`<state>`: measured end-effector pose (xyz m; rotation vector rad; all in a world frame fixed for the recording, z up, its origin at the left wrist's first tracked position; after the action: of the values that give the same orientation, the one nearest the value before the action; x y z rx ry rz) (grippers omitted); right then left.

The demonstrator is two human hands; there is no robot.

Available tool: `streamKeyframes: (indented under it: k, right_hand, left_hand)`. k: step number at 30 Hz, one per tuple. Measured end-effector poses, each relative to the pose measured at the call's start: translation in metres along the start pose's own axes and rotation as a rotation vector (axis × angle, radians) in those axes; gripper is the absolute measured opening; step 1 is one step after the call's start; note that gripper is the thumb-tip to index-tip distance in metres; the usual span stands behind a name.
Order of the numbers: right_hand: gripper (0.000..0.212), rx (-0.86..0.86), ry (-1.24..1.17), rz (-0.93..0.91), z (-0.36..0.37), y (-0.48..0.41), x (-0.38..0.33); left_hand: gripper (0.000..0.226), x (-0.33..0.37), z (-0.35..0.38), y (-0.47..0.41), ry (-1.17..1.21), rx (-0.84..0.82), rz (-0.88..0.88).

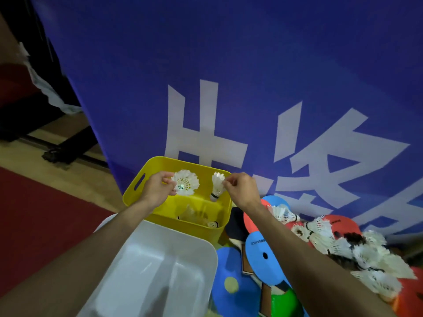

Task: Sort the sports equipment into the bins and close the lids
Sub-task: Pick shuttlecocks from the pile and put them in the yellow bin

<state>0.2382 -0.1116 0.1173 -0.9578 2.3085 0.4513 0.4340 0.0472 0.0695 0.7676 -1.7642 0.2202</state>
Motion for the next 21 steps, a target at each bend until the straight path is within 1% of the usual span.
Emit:
streamKeyframes:
  k: [5, 10, 13, 16, 21]
  right_hand:
    - [0.02, -0.094, 0.015, 0.025, 0.032, -0.011, -0.008]
    - [0.02, -0.166, -0.003, 0.042, 0.048, -0.012, -0.003]
    - [0.022, -0.213, -0.005, 0.05, 0.05, -0.009, 0.004]
    - [0.025, -0.246, 0.002, 0.053, 0.045, -0.002, 0.014]
    - [0.028, -0.215, -0.018, 0.096, 0.013, 0.019, 0.045]
  left_hand:
    - [0.031, -0.026, 0.009, -0.011, 0.078, -0.051, -0.034]
    - [0.034, -0.031, 0.024, -0.005, 0.117, -0.124, -0.036]
    - [0.032, -0.025, 0.026, -0.003, 0.066, -0.12, -0.04]
    - [0.028, -0.011, 0.03, 0.001, 0.017, -0.11, -0.001]
    - [0.023, 0.027, 0.062, 0.011, -0.103, -0.15, 0.102]
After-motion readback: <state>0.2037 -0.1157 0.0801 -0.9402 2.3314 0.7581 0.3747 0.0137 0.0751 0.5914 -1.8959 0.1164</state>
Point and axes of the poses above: each hand's wrist, its own y-axis away from the middle knuckle, its own z-axis out of the palm, x = y × z, the point moved 10 cm from there along -y, towards the middle knuckle, and after that the axes turned 13 degrees about -x, right-handed, at the moved point
